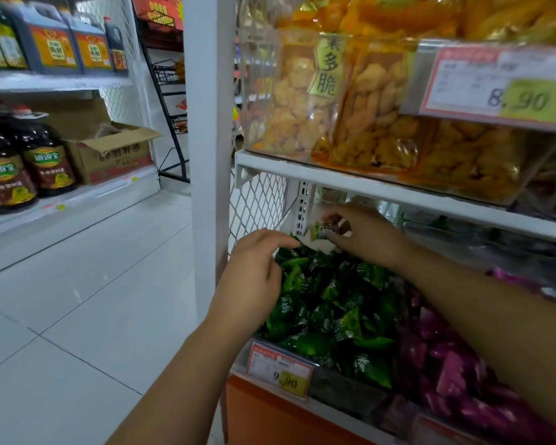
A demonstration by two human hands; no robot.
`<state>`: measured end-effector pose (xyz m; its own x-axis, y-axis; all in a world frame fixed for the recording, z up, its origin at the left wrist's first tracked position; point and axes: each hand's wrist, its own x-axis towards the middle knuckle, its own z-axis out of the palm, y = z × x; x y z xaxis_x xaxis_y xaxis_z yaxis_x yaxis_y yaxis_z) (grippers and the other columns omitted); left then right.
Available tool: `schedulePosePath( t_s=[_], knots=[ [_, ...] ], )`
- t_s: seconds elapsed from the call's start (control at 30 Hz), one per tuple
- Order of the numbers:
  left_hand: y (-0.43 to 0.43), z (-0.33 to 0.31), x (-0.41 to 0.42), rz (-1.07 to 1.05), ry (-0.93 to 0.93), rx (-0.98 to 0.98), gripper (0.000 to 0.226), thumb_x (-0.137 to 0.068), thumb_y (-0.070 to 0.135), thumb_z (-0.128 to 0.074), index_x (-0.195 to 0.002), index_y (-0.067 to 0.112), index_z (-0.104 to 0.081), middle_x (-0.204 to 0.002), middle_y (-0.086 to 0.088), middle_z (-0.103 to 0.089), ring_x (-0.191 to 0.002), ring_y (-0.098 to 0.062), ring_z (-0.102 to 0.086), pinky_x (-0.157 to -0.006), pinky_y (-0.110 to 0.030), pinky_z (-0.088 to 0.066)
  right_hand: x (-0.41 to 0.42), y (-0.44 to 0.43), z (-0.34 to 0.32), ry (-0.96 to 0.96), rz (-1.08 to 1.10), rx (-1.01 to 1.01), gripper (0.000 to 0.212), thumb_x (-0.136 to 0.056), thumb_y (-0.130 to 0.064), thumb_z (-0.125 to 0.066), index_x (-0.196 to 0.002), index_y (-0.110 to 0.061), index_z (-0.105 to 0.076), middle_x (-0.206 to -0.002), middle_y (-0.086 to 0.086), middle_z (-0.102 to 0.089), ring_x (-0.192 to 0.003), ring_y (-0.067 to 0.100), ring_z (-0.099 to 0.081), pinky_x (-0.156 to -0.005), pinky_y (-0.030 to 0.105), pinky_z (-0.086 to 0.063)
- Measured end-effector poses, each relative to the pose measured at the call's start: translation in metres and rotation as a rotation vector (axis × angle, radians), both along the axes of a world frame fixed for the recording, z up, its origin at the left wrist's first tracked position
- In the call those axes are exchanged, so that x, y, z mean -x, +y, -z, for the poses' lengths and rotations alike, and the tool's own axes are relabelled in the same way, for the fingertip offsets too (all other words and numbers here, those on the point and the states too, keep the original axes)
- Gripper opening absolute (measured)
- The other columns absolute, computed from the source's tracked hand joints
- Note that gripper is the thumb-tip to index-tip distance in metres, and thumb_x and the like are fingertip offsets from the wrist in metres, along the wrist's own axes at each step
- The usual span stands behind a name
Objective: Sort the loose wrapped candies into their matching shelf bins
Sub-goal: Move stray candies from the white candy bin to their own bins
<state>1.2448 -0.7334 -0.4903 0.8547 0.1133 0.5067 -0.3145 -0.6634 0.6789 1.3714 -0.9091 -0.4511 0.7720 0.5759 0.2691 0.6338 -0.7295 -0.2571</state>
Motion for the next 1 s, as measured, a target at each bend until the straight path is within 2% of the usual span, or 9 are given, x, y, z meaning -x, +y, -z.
schedulePosePath(
  t_s=[0.07,0.13,0.2,0.3,0.4,0.57,0.73,0.9,1.0],
  knots=[
    [-0.008,-0.001,0.004,0.008,-0.032,-0.049,0.045,-0.086,-0.008,-0.046,-0.111,0.025,-0.065,-0.114,0.015,-0.052,-0.111,-0.001,-0.04,-0.103,-0.011,-0.028,0.026,-0.017,-0.005,-0.048,0.0,-0.068,0.03,-0.091,-0.027,-0.062,-0.119,-0.018,-0.058,-0.112,0.001,-0.06,-0.093,0.014,-0.056,-0.078,0.025,-0.045],
    [-0.019,-0.003,0.008,0.028,-0.063,-0.125,0.044,-0.085,-0.007,-0.049,-0.109,0.026,-0.066,-0.109,0.017,-0.05,-0.104,-0.002,-0.04,-0.111,-0.041,-0.03,0.053,-0.038,-0.006,-0.057,0.029,-0.098,0.033,-0.091,-0.025,-0.062,-0.122,-0.018,-0.057,-0.113,0.005,-0.058,-0.096,0.018,-0.057,-0.078,0.025,-0.045],
    [-0.036,-0.01,0.012,0.042,-0.027,-0.171,0.04,-0.087,-0.004,-0.05,-0.108,0.027,-0.064,-0.109,0.015,-0.051,-0.1,-0.012,-0.049,-0.115,-0.052,-0.018,0.078,-0.062,-0.005,-0.07,0.08,-0.117,0.034,-0.091,-0.024,-0.061,-0.125,-0.017,-0.056,-0.117,0.005,-0.056,-0.099,0.019,-0.057,-0.08,0.022,-0.043],
    [-0.064,-0.018,0.018,0.082,0.016,-0.179,0.034,-0.092,0.003,-0.048,-0.11,0.028,-0.062,-0.115,0.007,-0.056,-0.08,-0.019,-0.054,-0.118,-0.05,-0.009,0.116,-0.101,-0.002,-0.097,0.183,-0.161,0.034,-0.092,-0.022,-0.06,-0.126,-0.019,-0.055,-0.123,0.004,-0.053,-0.103,0.018,-0.056,-0.087,0.02,-0.043],
    [-0.092,-0.016,0.023,0.169,0.025,-0.221,0.031,-0.094,0.007,-0.049,-0.112,0.029,-0.062,-0.114,0.007,-0.057,-0.07,-0.011,-0.042,-0.111,-0.057,-0.024,0.147,-0.146,-0.001,-0.107,0.279,-0.11,0.037,-0.093,-0.023,-0.059,-0.129,-0.02,-0.052,-0.125,0.001,-0.05,-0.108,0.015,-0.05,-0.09,0.02,-0.039],
    [-0.122,-0.012,0.021,0.268,0.065,-0.275,0.03,-0.092,0.008,-0.052,-0.112,0.028,-0.063,-0.121,0.003,-0.057,-0.11,-0.02,-0.053,-0.108,-0.054,-0.031,0.176,-0.226,-0.008,-0.205,0.519,-0.11,0.032,-0.092,-0.018,-0.059,-0.124,-0.016,-0.056,-0.104,0.0,-0.043,-0.081,0.015,-0.048,-0.08,0.026,-0.041],
    [-0.13,-0.009,0.02,0.271,0.074,-0.298,0.029,-0.093,0.011,-0.052,-0.115,0.027,-0.062,-0.127,0.005,-0.054,-0.069,-0.009,-0.037,-0.108,-0.054,-0.03,0.184,-0.285,0.0,-0.195,0.792,-0.096,0.032,-0.094,-0.018,-0.056,-0.127,-0.015,-0.054,-0.113,0.013,-0.048,-0.082,0.025,-0.052,-0.073,0.027,-0.037],
    [-0.135,-0.007,0.017,0.278,0.073,-0.31,0.027,-0.092,0.009,-0.054,-0.111,0.026,-0.064,-0.123,0.005,-0.057,-0.082,-0.014,-0.048,-0.109,-0.054,-0.028,0.188,-0.305,0.019,-0.207,0.795,0.063,0.03,-0.09,-0.017,-0.062,-0.12,-0.017,-0.061,-0.11,0.013,-0.053,-0.081,0.031,-0.059,-0.067,0.029,-0.041],
    [-0.137,-0.005,0.016,0.279,0.076,-0.331,0.027,-0.092,0.009,-0.053,-0.11,0.027,-0.064,-0.121,0.008,-0.057,-0.107,-0.015,-0.054,-0.114,-0.05,-0.02,0.176,-0.317,0.016,-0.241,0.86,0.011,0.024,-0.091,-0.018,-0.061,-0.115,-0.016,-0.065,-0.111,0.015,-0.055,-0.08,0.035,-0.061,-0.07,0.036,-0.049]
  ],
)
